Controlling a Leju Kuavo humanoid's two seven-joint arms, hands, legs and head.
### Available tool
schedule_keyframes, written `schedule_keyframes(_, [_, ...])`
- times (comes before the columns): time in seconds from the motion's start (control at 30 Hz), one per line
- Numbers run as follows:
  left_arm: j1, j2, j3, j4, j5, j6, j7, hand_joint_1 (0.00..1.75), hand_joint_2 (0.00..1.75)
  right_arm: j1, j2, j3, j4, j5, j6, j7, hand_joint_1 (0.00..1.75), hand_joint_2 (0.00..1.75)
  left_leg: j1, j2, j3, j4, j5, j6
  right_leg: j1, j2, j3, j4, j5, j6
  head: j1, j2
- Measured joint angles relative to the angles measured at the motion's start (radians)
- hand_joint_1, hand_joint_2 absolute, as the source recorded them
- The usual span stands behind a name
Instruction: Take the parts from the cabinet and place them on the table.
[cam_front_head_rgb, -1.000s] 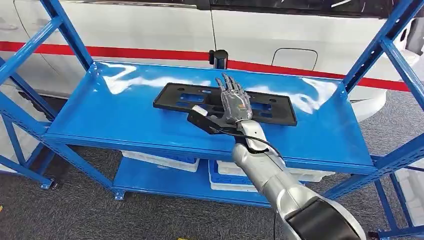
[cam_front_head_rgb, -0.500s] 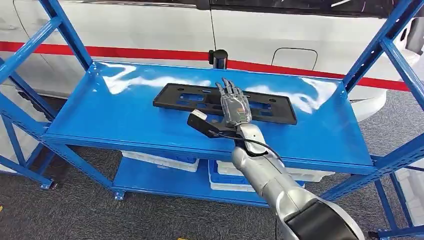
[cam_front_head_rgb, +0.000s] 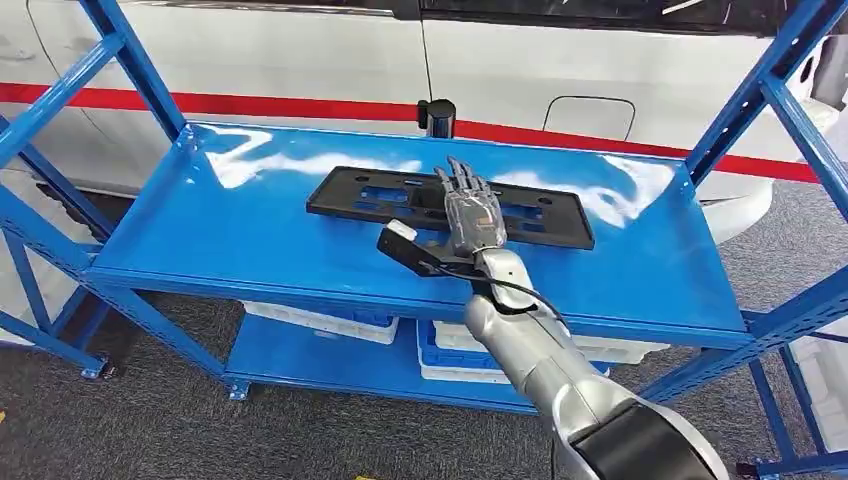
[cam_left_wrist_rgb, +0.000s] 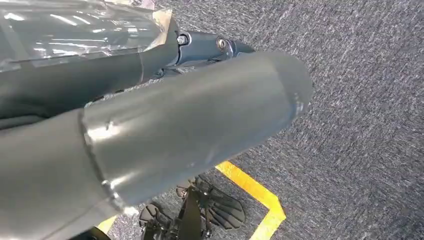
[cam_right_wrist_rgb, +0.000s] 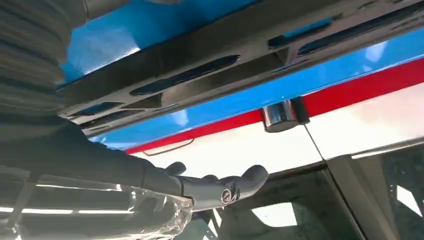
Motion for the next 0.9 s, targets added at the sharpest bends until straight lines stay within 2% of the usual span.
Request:
schedule_keyframes(0.13, [0.0,0.0,-0.002,0.0,-0.005,-0.01,-0.005,0.0,0.0,0.007,-0.003,-0.013,0.0,0.017,-0.01,0.012,1.73,1.75,0.0,0.0,0.0,0.0,0.0,0.0,0.0,0.0,-0.001,0.0,0.0,0.0,0.0,0.0])
schedule_keyframes(0.77, [-0.002,0.002,-0.003,0.0,-0.019,-0.019,-0.013,0.0,0.0,0.016,-0.011,-0.108,0.001,0.151,-0.043,0.025,1.75,1.75,0.0,0.0,0.002,0.0,0.0,0.0,0.0,0.0,-0.001,0.0,0.0,0.0,0.0,0.0])
schedule_keyframes(0.9, [-0.002,0.003,-0.005,0.0,-0.025,-0.017,-0.035,0.0,0.0,0.019,-0.011,-0.115,0.0,0.174,-0.069,0.026,1.75,1.75,0.0,0.0,0.002,0.0,0.0,0.0,0.0,0.0,-0.001,0.0,0.0,0.0,0.0,0.0])
